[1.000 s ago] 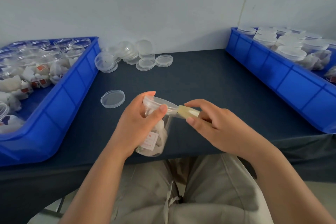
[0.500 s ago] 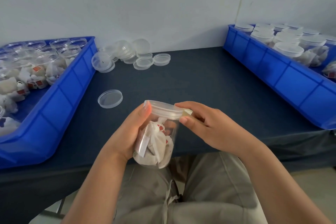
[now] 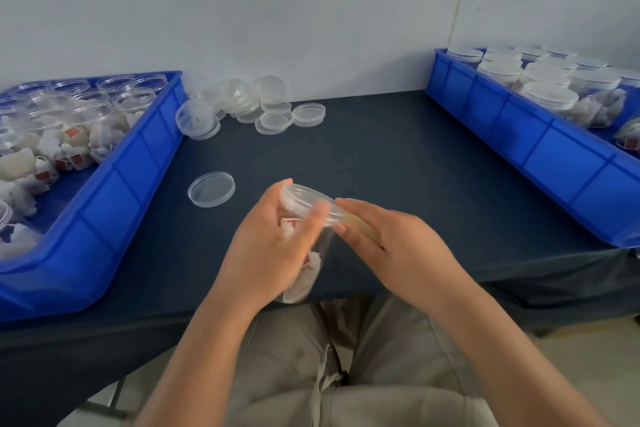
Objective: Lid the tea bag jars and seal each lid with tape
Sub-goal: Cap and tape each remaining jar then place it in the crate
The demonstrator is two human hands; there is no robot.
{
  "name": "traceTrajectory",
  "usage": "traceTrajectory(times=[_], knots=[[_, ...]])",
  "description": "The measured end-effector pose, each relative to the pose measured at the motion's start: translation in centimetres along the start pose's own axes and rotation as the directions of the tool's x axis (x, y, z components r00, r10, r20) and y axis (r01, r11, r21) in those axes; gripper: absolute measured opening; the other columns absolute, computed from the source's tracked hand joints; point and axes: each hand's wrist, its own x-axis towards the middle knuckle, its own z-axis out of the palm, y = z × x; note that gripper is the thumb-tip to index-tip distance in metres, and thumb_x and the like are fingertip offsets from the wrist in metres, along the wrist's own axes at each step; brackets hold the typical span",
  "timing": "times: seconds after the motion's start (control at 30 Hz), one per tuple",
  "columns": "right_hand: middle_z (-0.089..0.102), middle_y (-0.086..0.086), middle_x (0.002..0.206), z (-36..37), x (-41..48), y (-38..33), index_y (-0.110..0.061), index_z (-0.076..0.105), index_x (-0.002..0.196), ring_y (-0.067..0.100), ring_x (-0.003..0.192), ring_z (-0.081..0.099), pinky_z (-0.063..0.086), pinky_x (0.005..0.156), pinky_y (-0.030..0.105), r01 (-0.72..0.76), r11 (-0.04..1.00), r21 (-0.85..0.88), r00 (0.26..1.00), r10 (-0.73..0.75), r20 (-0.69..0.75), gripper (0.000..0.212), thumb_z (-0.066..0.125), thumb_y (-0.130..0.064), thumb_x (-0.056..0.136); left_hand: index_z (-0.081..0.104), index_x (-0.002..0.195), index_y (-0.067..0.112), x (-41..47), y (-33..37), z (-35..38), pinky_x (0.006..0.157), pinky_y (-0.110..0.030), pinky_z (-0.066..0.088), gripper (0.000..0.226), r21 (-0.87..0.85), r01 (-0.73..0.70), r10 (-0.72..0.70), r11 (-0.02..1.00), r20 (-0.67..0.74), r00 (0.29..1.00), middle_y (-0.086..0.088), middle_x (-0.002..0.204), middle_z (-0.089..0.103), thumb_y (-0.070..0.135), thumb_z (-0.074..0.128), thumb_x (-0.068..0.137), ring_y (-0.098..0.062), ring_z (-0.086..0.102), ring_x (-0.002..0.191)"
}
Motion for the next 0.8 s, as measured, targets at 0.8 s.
traceTrajectory(times=[0.8], knots=[[0.060, 0.001, 0.085, -1.5, 1.2, 3.1, -0.062, 0.045, 0.138, 0.018, 0.073, 0.058, 0.048, 0.065, 0.031, 0.028, 0.986, 0.163, 0.969, -0.067, 0.239, 0.043, 0.041, -0.075, 0.098, 0.077, 0.125, 0.018, -0.6, -1.9, -2.1, 0.082, -0.042, 0.063, 0.084, -0.634, 0.480, -0.159, 0.607, 0.495, 0.854, -0.016, 0.119, 0.076, 0.082, 0.080, 0.070, -0.028, 0.076, 0.100]])
